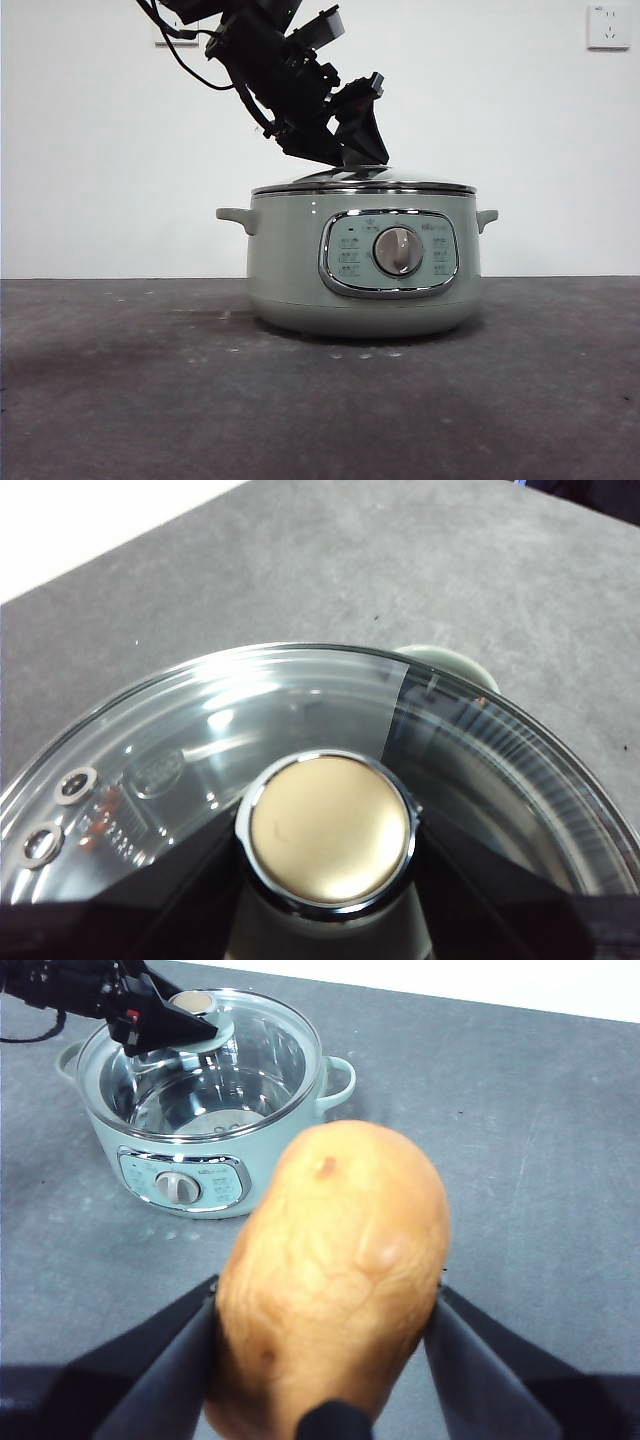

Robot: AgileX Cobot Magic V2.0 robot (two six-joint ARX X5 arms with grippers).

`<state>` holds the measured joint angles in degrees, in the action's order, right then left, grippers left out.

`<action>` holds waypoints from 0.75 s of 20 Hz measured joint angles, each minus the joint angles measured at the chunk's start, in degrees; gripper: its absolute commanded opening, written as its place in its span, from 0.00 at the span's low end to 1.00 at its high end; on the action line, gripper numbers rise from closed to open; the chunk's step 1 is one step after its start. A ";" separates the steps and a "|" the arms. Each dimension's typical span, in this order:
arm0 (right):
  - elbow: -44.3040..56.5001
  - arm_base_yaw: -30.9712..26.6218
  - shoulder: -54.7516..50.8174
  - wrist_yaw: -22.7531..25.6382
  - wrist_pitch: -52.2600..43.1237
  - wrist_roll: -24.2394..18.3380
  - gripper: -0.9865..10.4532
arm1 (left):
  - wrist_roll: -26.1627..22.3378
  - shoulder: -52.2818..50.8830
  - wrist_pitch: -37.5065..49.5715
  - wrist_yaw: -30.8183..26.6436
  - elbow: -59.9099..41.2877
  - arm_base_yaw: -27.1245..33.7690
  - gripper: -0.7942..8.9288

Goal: Pick up the potato,open the lid,put the potato in the pot,close the lid

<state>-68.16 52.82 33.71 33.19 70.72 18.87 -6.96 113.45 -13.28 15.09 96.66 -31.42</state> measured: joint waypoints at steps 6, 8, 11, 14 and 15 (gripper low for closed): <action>0.00 0.00 0.00 0.00 -0.07 0.00 0.08 | 0.52 0.02 -5.49 -0.11 8.24 0.00 0.07; 0.00 0.00 0.09 0.00 -1.25 -0.04 0.08 | 0.57 -1.49 -6.10 -0.13 8.79 0.22 0.07; 0.00 0.00 1.53 0.02 -5.99 -1.88 0.08 | 0.59 -6.60 -11.10 -0.04 8.79 1.99 0.08; 0.00 0.00 5.81 -0.31 -11.93 -5.31 0.08 | 0.57 -13.55 -15.76 -0.22 8.79 6.25 0.08; 0.00 0.00 7.58 -0.61 -13.84 -6.54 0.08 | 0.50 -15.87 -17.25 -0.48 8.79 7.78 0.08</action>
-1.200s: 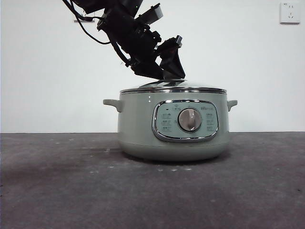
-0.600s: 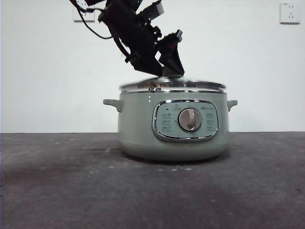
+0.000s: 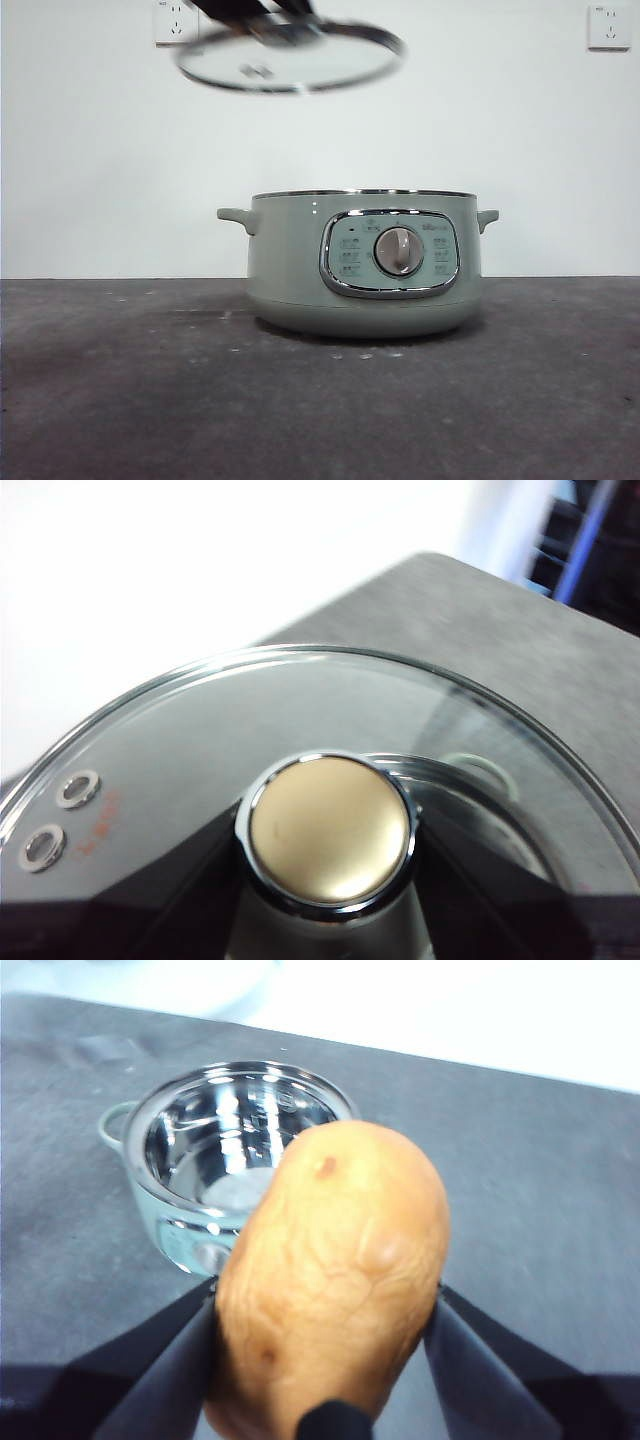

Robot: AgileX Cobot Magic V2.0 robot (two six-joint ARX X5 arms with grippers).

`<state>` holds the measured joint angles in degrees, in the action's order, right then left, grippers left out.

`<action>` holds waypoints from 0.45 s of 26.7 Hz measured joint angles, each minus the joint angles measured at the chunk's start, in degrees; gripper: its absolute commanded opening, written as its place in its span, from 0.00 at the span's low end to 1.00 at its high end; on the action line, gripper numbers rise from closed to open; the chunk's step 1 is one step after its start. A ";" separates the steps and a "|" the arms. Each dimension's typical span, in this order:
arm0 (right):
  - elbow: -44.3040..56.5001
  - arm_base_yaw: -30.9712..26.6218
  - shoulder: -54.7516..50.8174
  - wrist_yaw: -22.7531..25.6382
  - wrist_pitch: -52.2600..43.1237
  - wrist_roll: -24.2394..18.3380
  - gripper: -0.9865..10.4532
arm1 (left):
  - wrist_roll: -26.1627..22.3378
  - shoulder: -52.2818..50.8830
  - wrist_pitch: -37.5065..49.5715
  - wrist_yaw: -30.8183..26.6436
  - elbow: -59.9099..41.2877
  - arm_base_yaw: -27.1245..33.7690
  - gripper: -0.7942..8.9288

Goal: Pick up the potato,open the lid,put the potato in the pot,close the lid

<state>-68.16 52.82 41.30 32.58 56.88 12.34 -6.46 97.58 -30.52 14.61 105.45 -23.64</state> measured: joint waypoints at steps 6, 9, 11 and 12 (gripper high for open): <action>0.00 -2.10 9.62 -7.43 -14.29 -6.21 0.08 | -1.55 -9.27 -7.48 -0.24 0.02 4.39 0.08; -0.02 -6.40 13.77 -14.93 -20.39 -7.89 0.08 | -2.64 -12.57 -12.17 0.09 0.02 5.68 0.08; -0.46 -10.16 16.81 -21.00 -23.15 -8.33 0.08 | -3.41 -14.58 -14.60 -0.02 0.00 6.62 0.08; -1.11 -12.31 18.67 -24.20 -23.67 -8.52 0.08 | -3.80 -15.76 -15.12 -0.13 -0.39 7.04 0.08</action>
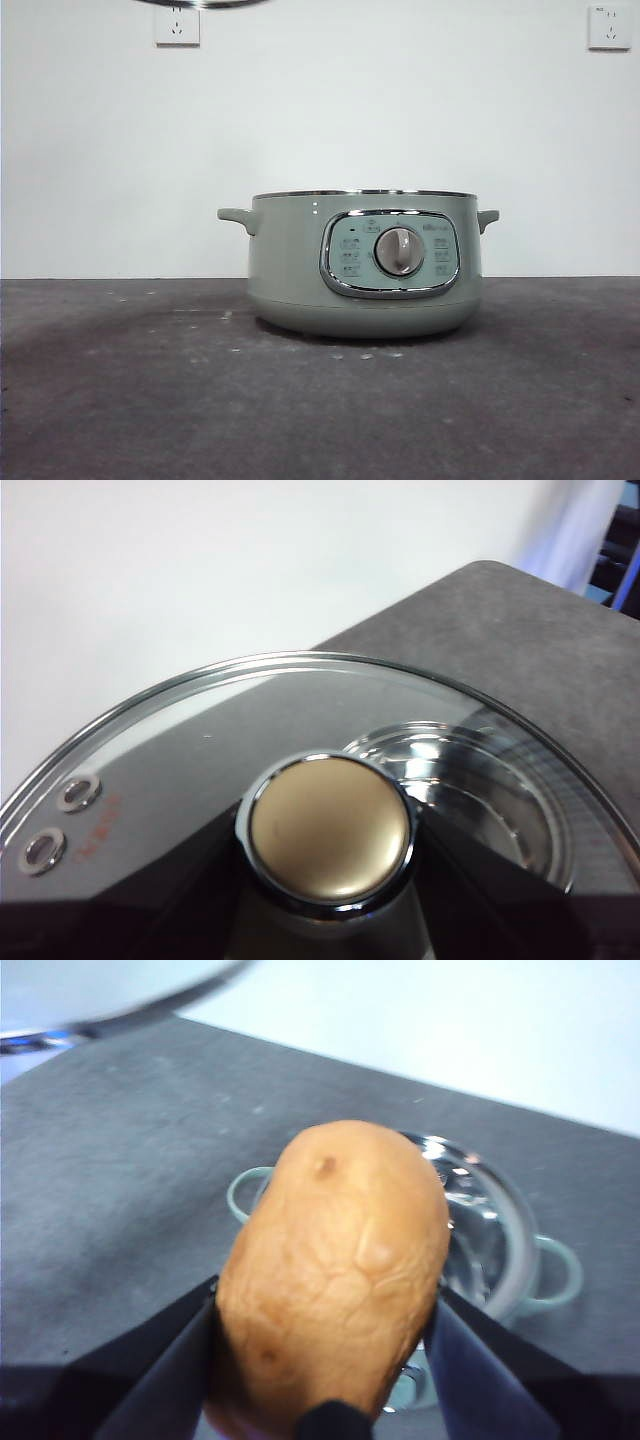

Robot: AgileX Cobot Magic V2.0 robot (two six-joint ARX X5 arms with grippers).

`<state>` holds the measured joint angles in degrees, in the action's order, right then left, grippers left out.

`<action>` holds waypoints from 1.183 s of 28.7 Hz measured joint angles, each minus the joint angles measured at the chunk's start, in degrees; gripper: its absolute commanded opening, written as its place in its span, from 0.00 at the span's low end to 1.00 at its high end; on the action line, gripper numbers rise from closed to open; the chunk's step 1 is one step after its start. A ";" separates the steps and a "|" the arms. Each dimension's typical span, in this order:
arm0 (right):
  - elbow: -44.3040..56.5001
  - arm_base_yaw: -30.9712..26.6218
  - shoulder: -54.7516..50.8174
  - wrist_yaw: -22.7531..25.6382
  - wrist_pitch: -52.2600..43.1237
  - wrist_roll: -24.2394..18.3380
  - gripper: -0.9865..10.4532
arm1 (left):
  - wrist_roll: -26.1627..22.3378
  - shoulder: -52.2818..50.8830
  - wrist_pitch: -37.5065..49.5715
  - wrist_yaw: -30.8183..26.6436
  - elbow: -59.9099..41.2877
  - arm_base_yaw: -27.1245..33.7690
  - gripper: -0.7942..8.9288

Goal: Pick up the potato,open the lid,put the potato in the pot,close the lid

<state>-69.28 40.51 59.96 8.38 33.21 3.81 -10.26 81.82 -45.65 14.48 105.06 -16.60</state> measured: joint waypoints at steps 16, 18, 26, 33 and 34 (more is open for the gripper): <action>-33.92 -10.21 43.19 -14.29 10.80 -6.51 0.08 | 1.40 -31.39 2.58 0.00 -34.29 2.36 0.08; -40.04 -10.75 50.99 -14.23 14.01 -6.99 0.08 | 2.54 -35.52 2.60 0.00 -36.87 2.36 0.08; -45.03 -12.02 63.69 -10.86 16.22 -8.94 0.08 | 3.37 -40.70 -0.13 -1.20 -37.16 2.36 0.08; -45.48 -12.87 67.12 -9.64 17.03 -9.70 0.08 | 3.41 -40.70 -0.02 -1.31 -37.16 2.36 0.08; -45.55 -12.90 67.28 -9.64 17.11 -9.70 0.08 | 3.41 -40.70 0.04 -1.31 -37.16 2.36 0.08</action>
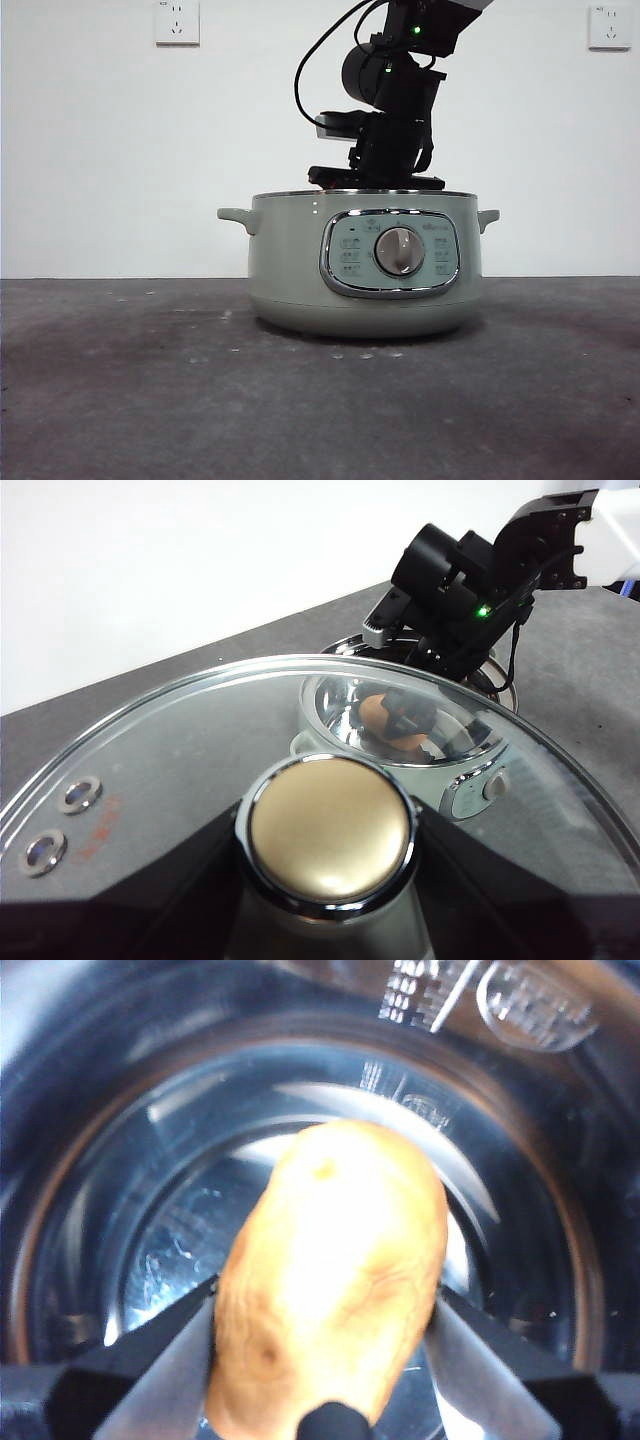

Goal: Pick up the potato,open the lid,put the potato in the pot,close the lid

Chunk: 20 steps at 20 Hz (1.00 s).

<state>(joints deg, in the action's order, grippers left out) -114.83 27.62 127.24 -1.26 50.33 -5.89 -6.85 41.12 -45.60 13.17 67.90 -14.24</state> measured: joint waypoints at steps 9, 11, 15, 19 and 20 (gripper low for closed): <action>-7.13 0.02 0.72 0.00 6.47 0.00 0.53 | 0.00 1.22 0.24 0.07 0.00 0.00 0.08; -13.42 0.02 0.72 -0.35 12.48 0.00 0.53 | 0.00 1.60 0.44 0.20 0.00 0.00 0.08; -17.92 -0.33 -3.17 -2.21 20.83 0.02 0.52 | -0.02 2.99 1.79 0.37 0.00 0.00 0.08; -17.94 -2.86 -14.86 -5.66 26.49 -0.15 0.52 | -0.04 5.86 6.10 2.89 0.00 -0.02 0.08; -17.94 -3.65 -17.07 -6.54 27.23 -0.44 0.52 | -0.04 6.84 7.56 3.10 0.00 -0.07 0.08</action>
<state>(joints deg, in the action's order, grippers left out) -132.77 23.97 110.17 -7.79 77.56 -6.33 -6.90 47.97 -38.04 16.27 67.90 -14.31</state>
